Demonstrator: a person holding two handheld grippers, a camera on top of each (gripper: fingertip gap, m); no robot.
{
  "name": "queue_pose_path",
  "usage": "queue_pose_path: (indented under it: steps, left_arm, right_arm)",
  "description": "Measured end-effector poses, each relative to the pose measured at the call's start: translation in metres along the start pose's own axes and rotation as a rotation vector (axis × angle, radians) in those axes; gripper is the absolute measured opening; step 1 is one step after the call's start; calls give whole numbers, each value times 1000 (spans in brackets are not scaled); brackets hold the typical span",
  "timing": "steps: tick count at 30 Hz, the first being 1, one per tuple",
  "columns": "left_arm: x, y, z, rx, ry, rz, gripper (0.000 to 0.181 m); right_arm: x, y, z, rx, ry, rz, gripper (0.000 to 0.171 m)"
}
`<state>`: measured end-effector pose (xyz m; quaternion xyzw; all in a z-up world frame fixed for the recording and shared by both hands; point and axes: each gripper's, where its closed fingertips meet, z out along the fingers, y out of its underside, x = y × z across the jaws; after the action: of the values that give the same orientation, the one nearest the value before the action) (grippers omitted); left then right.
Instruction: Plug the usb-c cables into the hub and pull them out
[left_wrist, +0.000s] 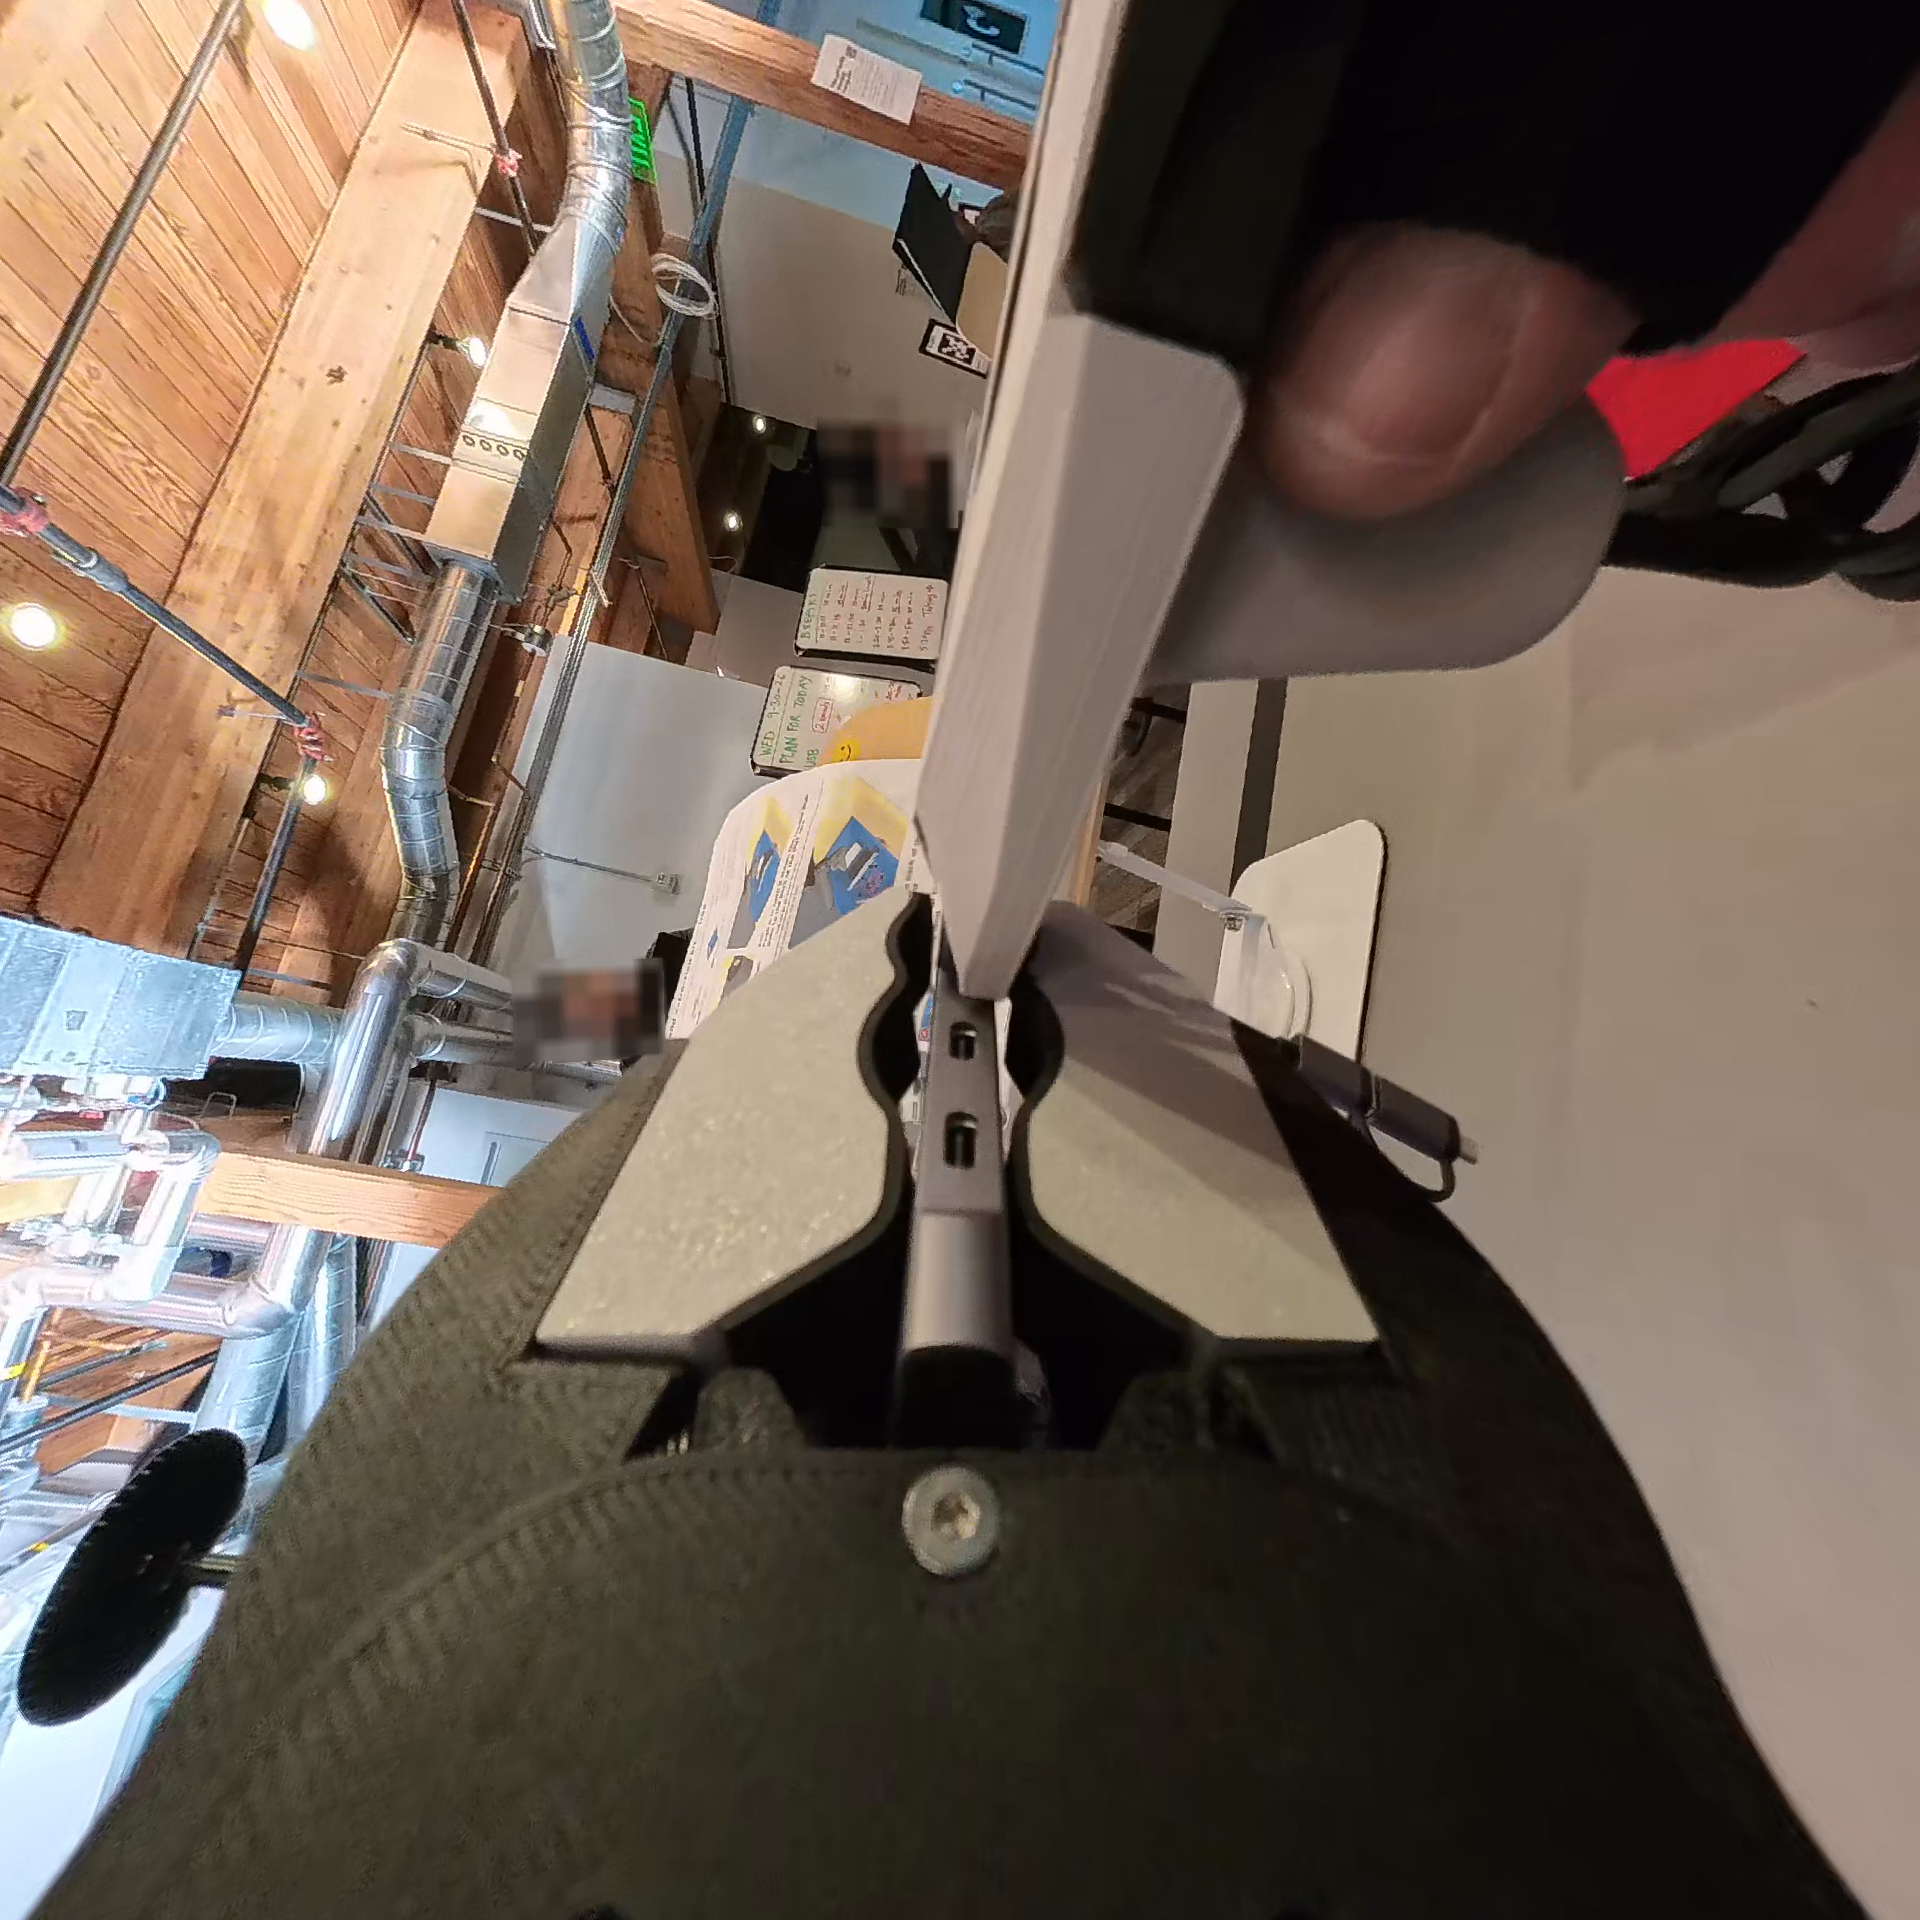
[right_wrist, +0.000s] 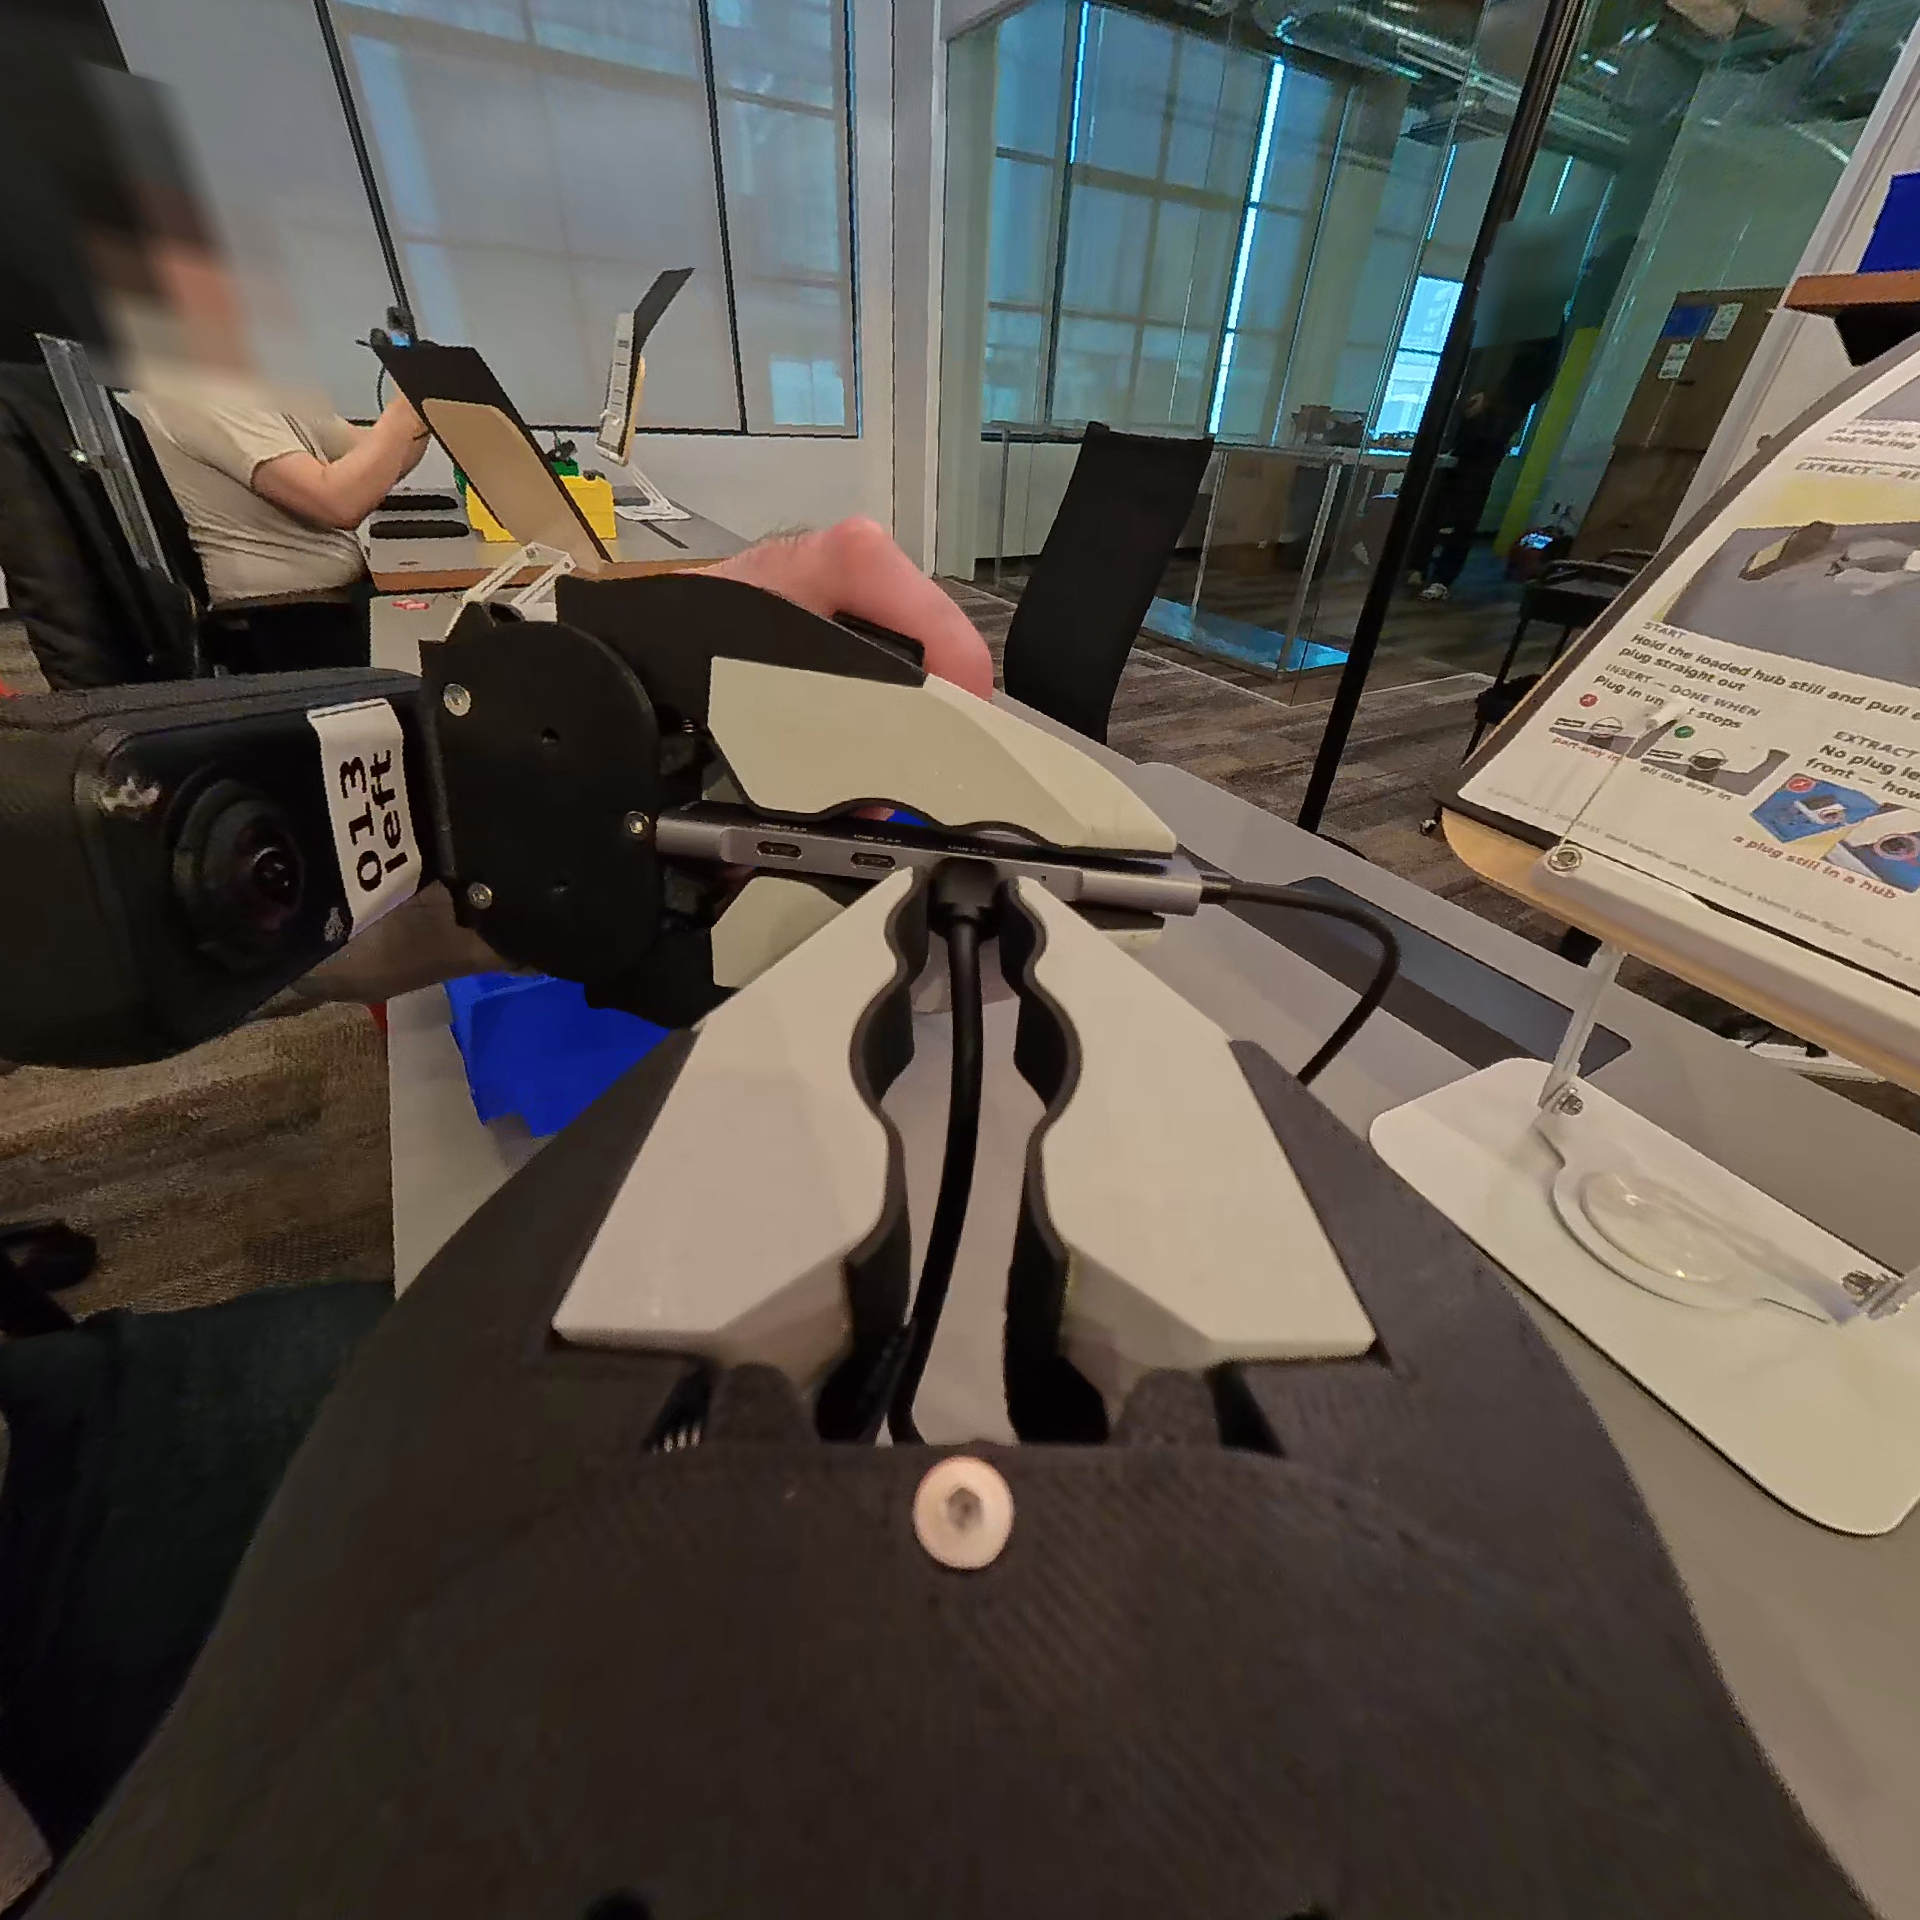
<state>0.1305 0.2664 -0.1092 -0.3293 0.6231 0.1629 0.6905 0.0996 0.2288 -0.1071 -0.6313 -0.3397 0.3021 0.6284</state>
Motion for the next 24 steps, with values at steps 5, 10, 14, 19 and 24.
queue_pose_path:
  steps: [5, 10, 14, 19, 24]
  left_arm:
    - [-2, -2, 0, 5, -4, 4, 12]
    - [-2, 0, 1, 28, -7, -30, 12]
    - [-5, 2, 1, 41, -40, -37, 12]
    - [-3, 7, 1, 40, -23, -33, 12]
    - [1, 8, 0, 42, -9, -34, 12]
  right_arm:
    - [1, -2, 0, 3, 15, -20, 10]
    - [2, -1, 2, -26, 75, -46, 9]
    - [2, -4, 4, -26, 166, -114, 9]
    - [3, -1, 7, -20, 177, -84, 9]
    - [2, 2, 7, -63, 182, -120, 9]
